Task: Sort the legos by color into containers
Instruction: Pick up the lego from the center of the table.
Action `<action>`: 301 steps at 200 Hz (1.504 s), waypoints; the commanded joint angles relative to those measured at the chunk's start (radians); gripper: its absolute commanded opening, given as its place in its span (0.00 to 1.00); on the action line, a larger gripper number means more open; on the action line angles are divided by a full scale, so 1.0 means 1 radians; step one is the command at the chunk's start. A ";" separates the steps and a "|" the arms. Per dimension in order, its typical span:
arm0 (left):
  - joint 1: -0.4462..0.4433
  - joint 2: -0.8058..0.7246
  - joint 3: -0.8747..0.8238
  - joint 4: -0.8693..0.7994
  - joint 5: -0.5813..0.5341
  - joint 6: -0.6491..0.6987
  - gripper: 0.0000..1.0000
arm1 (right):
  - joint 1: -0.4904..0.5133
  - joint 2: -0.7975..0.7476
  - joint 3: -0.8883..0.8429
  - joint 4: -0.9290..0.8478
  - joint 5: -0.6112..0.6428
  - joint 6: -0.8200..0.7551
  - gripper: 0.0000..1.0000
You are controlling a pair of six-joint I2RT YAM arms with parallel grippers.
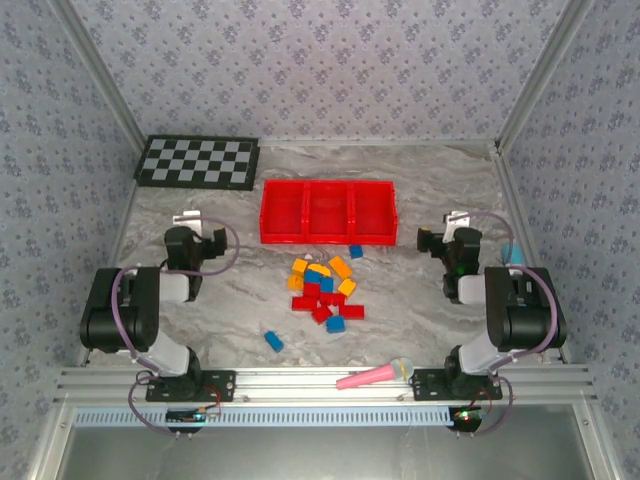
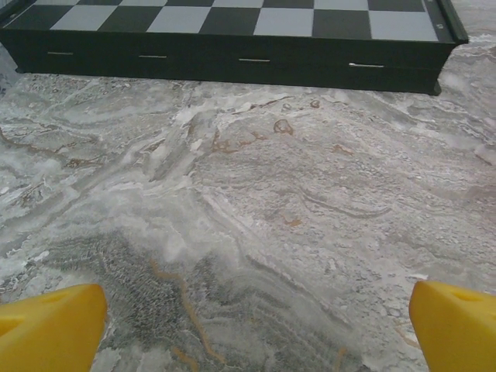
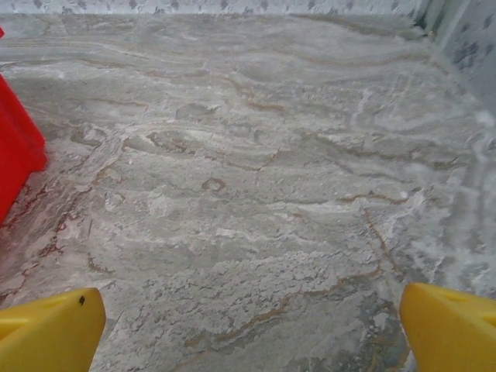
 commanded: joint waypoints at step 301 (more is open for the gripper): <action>-0.316 -0.835 0.413 -1.580 0.116 -0.515 1.00 | 0.538 0.321 0.696 -1.065 -0.072 0.513 0.88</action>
